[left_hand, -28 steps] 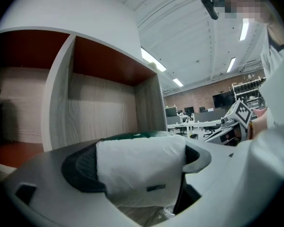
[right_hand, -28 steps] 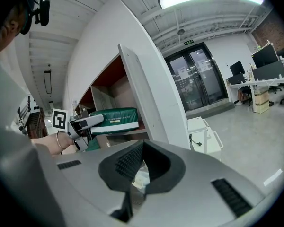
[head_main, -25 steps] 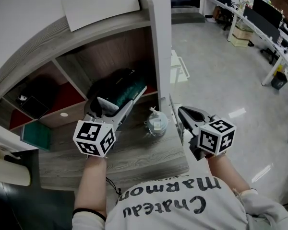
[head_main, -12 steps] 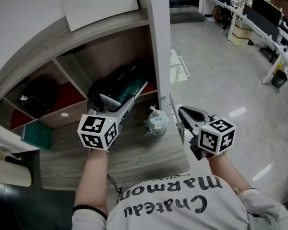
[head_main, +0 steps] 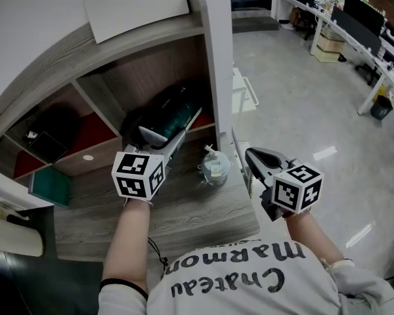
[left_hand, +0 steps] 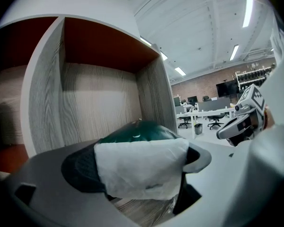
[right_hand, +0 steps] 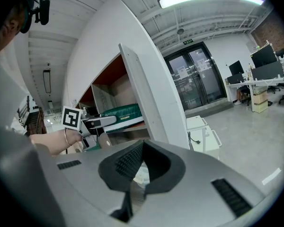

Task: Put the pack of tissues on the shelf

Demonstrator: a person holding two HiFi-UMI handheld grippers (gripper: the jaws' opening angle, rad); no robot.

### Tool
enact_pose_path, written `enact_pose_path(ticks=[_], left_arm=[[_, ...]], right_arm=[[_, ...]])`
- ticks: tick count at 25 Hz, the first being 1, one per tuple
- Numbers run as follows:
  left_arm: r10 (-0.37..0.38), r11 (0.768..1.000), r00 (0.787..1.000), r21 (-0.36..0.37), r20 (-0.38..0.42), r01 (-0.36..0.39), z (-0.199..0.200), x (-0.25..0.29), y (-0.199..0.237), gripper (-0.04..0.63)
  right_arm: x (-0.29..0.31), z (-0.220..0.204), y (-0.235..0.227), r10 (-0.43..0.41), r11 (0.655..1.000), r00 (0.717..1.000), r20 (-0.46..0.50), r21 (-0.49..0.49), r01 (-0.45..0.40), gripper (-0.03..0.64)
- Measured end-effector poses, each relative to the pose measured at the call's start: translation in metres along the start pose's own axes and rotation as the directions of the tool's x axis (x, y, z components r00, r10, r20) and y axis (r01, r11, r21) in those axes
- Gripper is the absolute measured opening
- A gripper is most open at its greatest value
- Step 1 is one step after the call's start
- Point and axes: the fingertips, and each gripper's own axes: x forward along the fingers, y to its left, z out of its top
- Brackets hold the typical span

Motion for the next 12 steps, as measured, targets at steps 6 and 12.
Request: enact_pose_path(ticks=[6, 12], left_arm=[[-0.003, 1.000, 1.000, -0.017, -0.004, 0.003, -0.003, 0.005, 0.002, 0.439], [0.003, 1.000, 1.000, -0.027, -0.009, -0.004, -0.003, 0.011, 0.002, 0.439]], right_arm=[[0.000, -0.001, 0.000, -0.005, 1.000, 1.000, -0.001, -0.001, 0.005, 0.011], [-0.001, -0.002, -0.001, -0.005, 1.000, 1.000, 0.000, 0.000, 0.005, 0.011]])
